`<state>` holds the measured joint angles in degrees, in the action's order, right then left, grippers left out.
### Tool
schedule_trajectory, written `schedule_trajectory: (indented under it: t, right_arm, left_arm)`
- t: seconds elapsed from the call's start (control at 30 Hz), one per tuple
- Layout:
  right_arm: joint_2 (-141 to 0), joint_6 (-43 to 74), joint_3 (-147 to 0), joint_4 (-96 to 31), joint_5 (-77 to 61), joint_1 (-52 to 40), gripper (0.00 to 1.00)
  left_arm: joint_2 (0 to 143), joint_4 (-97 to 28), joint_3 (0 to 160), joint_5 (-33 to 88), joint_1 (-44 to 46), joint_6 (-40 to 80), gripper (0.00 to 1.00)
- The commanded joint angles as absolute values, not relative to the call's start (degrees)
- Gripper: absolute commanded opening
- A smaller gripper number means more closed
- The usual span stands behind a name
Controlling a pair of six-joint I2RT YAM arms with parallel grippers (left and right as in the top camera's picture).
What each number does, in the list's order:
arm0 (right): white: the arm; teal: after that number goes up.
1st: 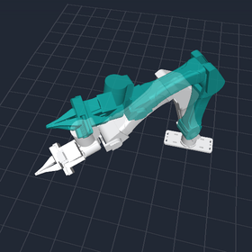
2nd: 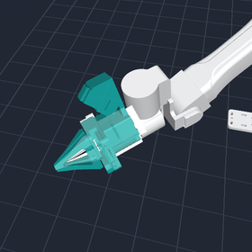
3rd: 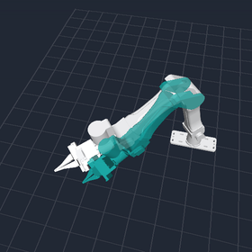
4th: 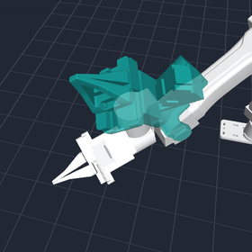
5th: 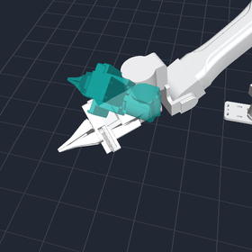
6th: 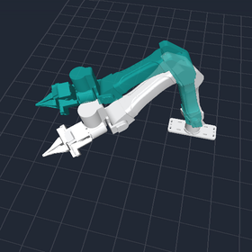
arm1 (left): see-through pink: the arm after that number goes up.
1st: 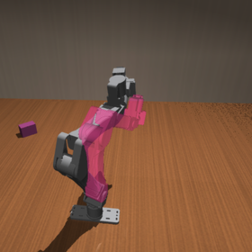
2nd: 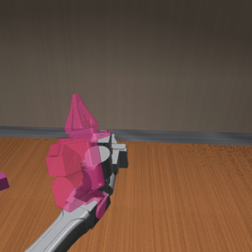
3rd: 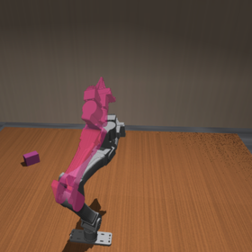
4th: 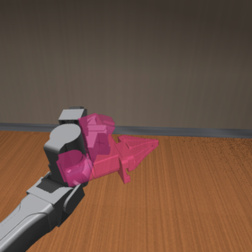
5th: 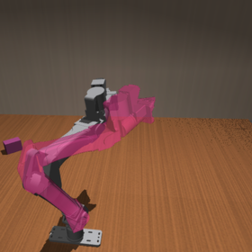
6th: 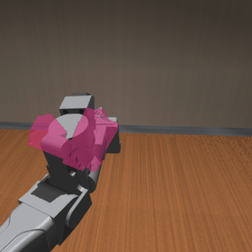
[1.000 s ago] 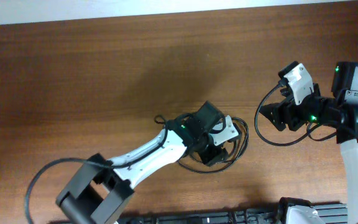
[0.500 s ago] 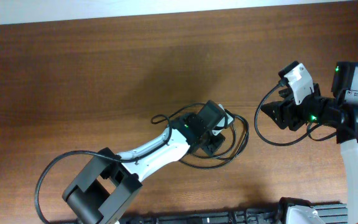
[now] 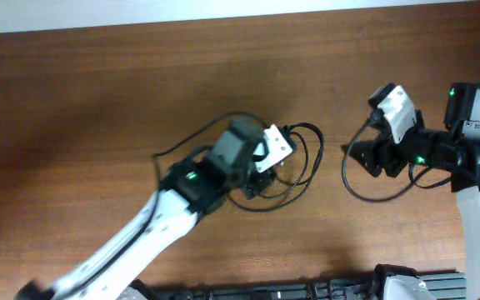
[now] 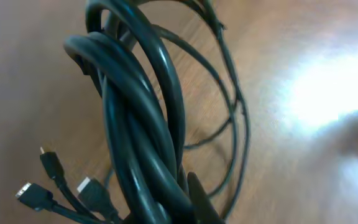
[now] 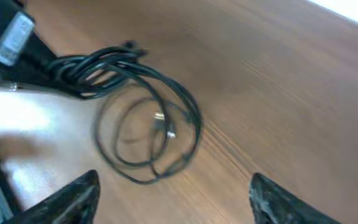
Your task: Untangle cables
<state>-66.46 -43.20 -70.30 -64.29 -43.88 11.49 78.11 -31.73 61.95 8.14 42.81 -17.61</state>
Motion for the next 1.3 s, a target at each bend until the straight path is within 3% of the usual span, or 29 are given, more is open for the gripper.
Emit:
schedule_trajectory:
  t: [0.0,0.2,0.43,0.83,0.97,1.07,1.13,1.23,1.27]
  right_arm:
    - [-64.8,-55.9,-71.0,-65.8,-57.8,11.6,0.8]
    - [-60.8,-61.3,-71.0,-65.8,-66.4,11.6,0.85]
    - [-54.9,-66.5,-71.0,-65.4,-67.3,6.8,0.86]
    - [-54.5,-67.3,-71.0,-62.0,-66.8,-5.8,0.7]
    - [-56.8,-67.1,-71.0,-62.2,-64.5,-6.5,0.54]
    - [-58.3,-67.1,-70.9,-62.3,-64.5,-6.5,0.36]
    - [-59.1,-67.1,-71.0,-62.4,-64.5,-6.5,0.31]
    - [-59.6,-67.1,-70.9,-63.1,-64.5,-6.5,0.07]
    - [-59.6,-67.1,-70.9,-63.4,-64.5,-6.5,0.04]
  left_arm:
    - [68.9,-34.9,63.4,17.5,41.4,-30.6,0.0]
    - [60.1,-36.4,63.4,26.3,40.5,-35.9,0.0]
    - [60.6,-36.3,63.4,34.0,40.6,-37.7,0.0]
    - [61.6,-36.3,63.4,40.9,40.6,-40.3,0.0]
    - [61.6,-36.1,63.4,41.9,40.6,-40.9,0.0]
    - [61.9,-36.1,63.4,40.7,40.6,-40.8,0.0]
    - [61.9,-36.1,63.4,40.7,40.6,-40.9,0.0]
    - [61.9,-35.9,63.4,39.0,40.6,-40.8,0.0]
    - [61.9,-35.9,63.4,37.5,40.6,-40.8,0.0]
